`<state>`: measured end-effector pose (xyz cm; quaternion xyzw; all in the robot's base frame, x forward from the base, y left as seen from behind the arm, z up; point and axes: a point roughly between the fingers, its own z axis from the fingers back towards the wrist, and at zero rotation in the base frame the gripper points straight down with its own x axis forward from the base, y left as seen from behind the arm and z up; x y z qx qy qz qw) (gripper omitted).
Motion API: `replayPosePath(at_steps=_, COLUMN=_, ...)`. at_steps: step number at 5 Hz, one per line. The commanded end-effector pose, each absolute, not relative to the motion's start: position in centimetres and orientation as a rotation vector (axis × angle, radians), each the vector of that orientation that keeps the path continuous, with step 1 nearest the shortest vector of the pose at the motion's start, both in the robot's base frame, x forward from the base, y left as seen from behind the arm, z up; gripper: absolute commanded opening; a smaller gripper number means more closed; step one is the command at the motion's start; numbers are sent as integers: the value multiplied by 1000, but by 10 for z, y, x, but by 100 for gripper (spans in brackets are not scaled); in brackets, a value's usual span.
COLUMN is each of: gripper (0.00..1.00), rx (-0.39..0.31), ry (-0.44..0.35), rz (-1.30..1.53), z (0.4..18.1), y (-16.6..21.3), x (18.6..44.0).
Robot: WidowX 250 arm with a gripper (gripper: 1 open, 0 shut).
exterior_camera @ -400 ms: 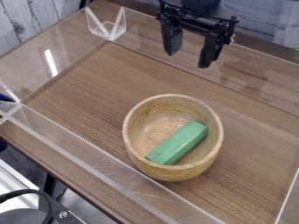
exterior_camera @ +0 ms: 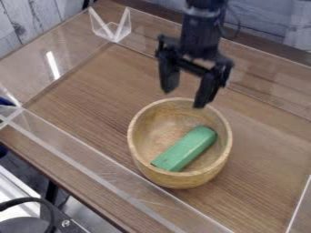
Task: Remove the green block from inside the brown bowl and put it on the table
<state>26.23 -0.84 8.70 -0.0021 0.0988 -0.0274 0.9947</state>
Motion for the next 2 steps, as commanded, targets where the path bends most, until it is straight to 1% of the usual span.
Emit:
replayPosePath(at_steps=1, gripper=100, rx=-3, ry=123, rz=-95, z=93, y=-13, x=257)
replayPosePath(at_steps=2, gripper=100, rx=-7, ry=125, rz=-125, z=83, y=-16, x=250)
